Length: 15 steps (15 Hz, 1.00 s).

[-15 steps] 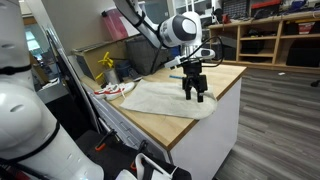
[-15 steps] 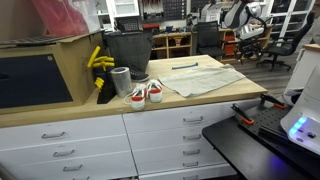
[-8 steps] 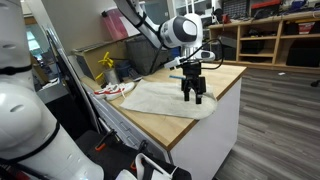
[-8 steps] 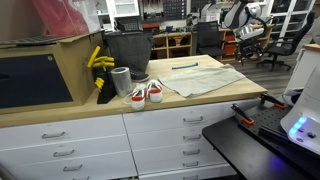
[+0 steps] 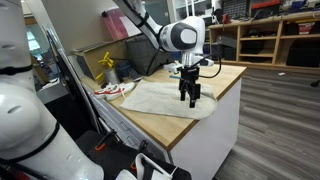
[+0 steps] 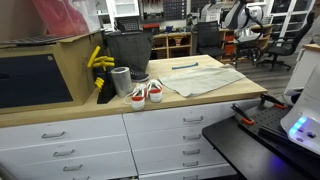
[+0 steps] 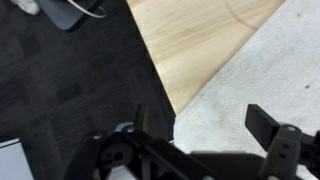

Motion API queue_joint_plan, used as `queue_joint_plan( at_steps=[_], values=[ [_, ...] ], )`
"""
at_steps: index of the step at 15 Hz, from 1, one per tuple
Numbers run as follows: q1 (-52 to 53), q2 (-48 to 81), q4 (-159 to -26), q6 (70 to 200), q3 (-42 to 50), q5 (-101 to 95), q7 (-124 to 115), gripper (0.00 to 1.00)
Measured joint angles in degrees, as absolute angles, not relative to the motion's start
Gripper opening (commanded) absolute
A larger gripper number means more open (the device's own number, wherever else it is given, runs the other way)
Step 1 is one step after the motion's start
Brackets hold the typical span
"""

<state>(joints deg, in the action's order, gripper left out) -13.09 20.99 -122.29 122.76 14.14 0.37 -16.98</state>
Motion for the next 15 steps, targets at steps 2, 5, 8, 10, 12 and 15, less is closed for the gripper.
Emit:
queue_joint_plan(
  at_steps=[2, 5, 8, 10, 12, 15],
  values=[
    [-15.43, 21.76, -123.38, 125.11, 13.95, 7.38, -12.00, 1.00],
    [-20.60, 24.24, -122.66, 126.98, 13.97, 16.23, -3.94, 1.00],
    [-25.78, 26.91, -120.10, 127.53, 13.80, 23.25, 3.37, 1.00],
    [-28.00, 28.27, -118.94, 127.60, 13.50, 26.14, 6.84, 1.00],
    [-29.33, 29.24, -118.68, 128.04, 12.85, 28.25, 9.24, 1.00],
    [-30.40, 30.69, -118.76, 129.43, 11.34, 31.75, 12.35, 1.00]
  ],
)
